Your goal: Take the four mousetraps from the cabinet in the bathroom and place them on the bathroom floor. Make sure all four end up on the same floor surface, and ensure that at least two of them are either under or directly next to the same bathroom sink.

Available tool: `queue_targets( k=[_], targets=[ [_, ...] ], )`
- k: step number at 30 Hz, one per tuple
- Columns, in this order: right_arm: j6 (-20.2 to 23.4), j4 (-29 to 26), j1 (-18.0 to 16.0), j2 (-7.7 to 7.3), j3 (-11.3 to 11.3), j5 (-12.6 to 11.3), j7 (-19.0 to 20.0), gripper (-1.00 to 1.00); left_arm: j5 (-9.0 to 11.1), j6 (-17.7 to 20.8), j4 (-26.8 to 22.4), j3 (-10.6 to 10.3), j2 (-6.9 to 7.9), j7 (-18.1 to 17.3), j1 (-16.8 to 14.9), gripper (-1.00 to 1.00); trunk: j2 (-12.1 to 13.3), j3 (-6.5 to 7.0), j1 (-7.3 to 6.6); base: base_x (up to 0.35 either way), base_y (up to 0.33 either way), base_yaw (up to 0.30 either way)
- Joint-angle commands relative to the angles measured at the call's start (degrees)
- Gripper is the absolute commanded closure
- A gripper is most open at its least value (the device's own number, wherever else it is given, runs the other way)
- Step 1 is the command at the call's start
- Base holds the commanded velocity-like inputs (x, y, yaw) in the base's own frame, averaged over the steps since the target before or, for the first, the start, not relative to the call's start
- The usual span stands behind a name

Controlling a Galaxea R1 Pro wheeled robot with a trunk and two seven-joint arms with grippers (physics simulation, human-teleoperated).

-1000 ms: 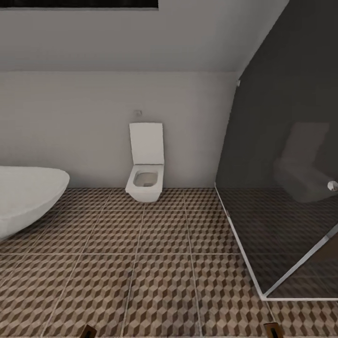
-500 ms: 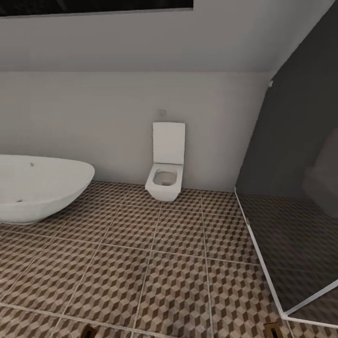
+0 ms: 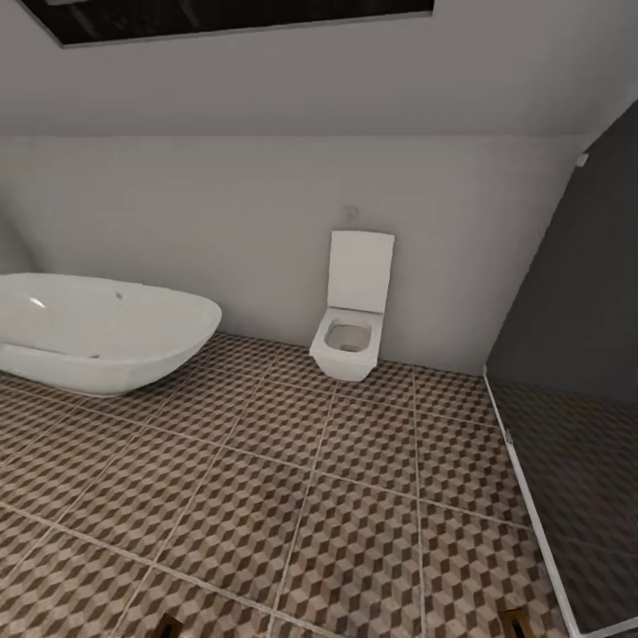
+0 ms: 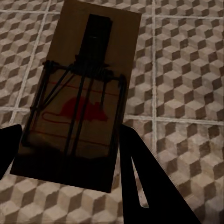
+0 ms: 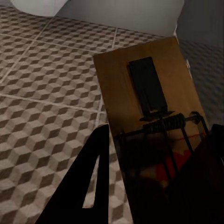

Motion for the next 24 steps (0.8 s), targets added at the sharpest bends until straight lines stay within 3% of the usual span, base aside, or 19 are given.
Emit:
queue_targets(
  k=[1,24],
  targets=[
    [-0.13,-0.01,-0.01,-0.04,0.41,-0.25,-0.17,1.0,0.42,-0.29,0.22,-0.28,-0.02,-0.16,-0.1,1.0,-0.03,-0.05,0.0,0.0,0.0,0.286],
    [-0.13,-0.01,-0.01,-0.04,0.41,-0.25,-0.17,1.0,0.42,-0.28,0.22,-0.28,-0.04,-0.16,-0.14,1.0,-0.03,-0.05,0.0,0.0,0.0,0.286]
  ],
)
